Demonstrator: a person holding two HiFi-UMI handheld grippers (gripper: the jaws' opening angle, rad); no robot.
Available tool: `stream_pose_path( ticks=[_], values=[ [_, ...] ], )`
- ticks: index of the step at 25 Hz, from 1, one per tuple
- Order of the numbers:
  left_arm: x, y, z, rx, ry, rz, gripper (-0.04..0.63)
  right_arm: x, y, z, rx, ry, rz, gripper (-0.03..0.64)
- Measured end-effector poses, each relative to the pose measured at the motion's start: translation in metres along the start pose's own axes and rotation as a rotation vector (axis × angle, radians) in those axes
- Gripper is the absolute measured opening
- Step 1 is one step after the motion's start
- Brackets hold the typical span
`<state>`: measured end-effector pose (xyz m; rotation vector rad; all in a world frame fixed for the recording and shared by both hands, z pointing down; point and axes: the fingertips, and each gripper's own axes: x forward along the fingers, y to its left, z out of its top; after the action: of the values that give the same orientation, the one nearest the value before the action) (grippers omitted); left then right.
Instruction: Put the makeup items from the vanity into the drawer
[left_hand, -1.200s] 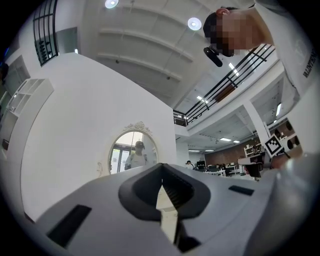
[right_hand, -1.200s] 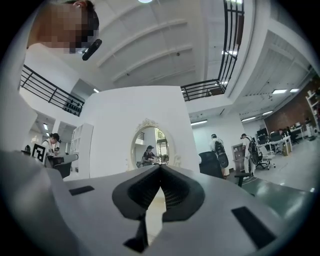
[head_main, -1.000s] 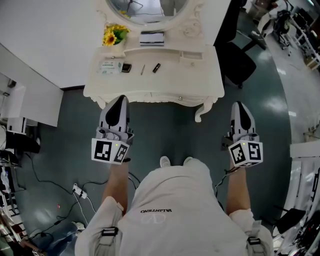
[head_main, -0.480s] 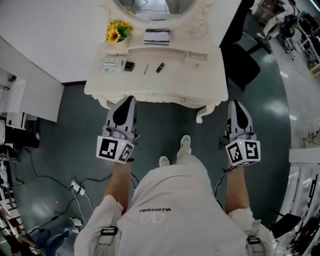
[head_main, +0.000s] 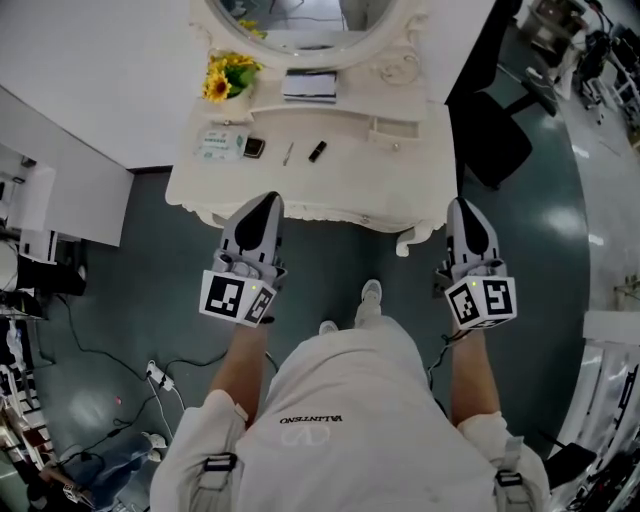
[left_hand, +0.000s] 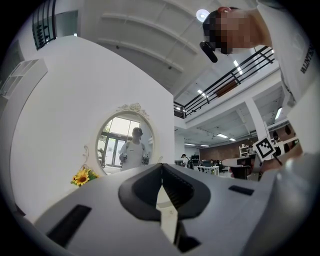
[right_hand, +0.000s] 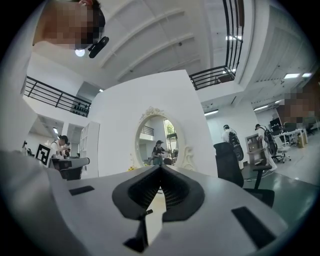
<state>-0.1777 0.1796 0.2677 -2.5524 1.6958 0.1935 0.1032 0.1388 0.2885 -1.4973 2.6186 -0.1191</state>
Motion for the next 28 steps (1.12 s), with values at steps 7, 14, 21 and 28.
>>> stream_pose_path(
  ticks=[7, 14, 21, 28],
  values=[
    [0.062, 0.000, -0.004, 0.006, 0.005, 0.022, 0.000, 0.047, -0.036, -0.002, 0.010, 0.014, 0.061, 0.011],
    [0.114, -0.012, -0.007, 0.024, 0.012, 0.045, 0.000, 0.082, -0.070, -0.012, 0.033, 0.042, 0.129, 0.011],
    [0.143, -0.024, -0.017, 0.021, 0.034, 0.055, 0.000, 0.101, -0.091, -0.015, 0.058, 0.055, 0.165, 0.011],
    [0.144, -0.017, -0.035, 0.003, 0.060, 0.068, 0.000, 0.110, -0.086, -0.033, 0.073, 0.078, 0.185, 0.011]
  ],
)
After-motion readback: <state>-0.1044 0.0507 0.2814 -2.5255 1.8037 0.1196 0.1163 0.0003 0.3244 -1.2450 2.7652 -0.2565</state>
